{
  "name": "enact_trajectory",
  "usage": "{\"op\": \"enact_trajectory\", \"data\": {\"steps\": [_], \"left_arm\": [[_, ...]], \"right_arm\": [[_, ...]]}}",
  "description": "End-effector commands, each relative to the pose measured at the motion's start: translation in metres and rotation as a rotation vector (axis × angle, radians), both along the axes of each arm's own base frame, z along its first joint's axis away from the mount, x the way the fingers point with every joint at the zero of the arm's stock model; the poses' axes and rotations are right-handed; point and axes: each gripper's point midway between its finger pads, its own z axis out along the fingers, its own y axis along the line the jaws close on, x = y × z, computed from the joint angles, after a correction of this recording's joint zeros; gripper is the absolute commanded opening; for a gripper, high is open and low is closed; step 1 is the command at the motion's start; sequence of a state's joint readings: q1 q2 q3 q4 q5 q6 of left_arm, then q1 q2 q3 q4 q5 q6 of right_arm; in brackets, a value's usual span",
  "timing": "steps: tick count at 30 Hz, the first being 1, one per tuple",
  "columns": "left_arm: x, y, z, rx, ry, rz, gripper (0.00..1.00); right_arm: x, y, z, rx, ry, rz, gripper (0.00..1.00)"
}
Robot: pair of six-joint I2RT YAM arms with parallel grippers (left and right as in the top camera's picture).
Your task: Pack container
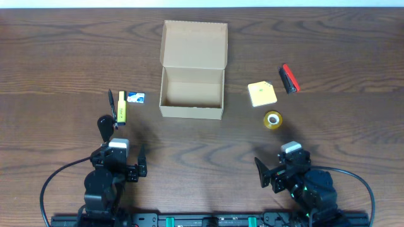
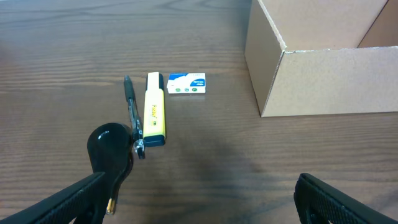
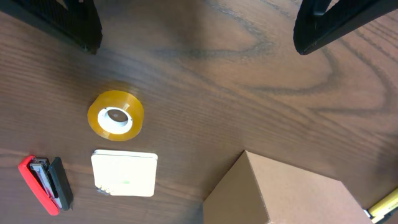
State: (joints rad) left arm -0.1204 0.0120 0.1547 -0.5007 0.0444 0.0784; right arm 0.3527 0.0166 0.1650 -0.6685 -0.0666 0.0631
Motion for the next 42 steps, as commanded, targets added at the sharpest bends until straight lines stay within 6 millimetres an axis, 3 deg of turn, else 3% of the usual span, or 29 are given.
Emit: {"op": "enact_trajectory", "data": {"steps": [1, 20, 28, 32, 36, 42], "left_arm": [[0.0, 0.004, -0.005, 0.012, 0.006, 0.019, 0.95], [0.0, 0.004, -0.005, 0.012, 0.006, 0.019, 0.95], [0.0, 0.004, -0.005, 0.012, 0.006, 0.019, 0.95], [0.0, 0.004, -0.005, 0.012, 0.006, 0.019, 0.95], [0.0, 0.004, -0.005, 0.012, 0.006, 0.019, 0.95], [0.0, 0.004, -0.005, 0.012, 0.006, 0.019, 0.95]], "right_arm": [[0.0, 0.0, -0.002, -0.016, -0.009, 0.008, 0.99], [0.0, 0.001, -0.001, -0.011, -0.01, 0.006, 0.99], [0.005, 0.002, 0.008, 0.061, -0.024, -0.029, 0.99], [0.013, 0.005, 0.027, 0.092, -0.101, -0.027, 0.99], [0.021, 0.008, 0.052, 0.225, -0.159, -0.067, 0.99], [0.018, 0.009, 0.044, 0.499, 0.008, -0.202, 0.99]]}}
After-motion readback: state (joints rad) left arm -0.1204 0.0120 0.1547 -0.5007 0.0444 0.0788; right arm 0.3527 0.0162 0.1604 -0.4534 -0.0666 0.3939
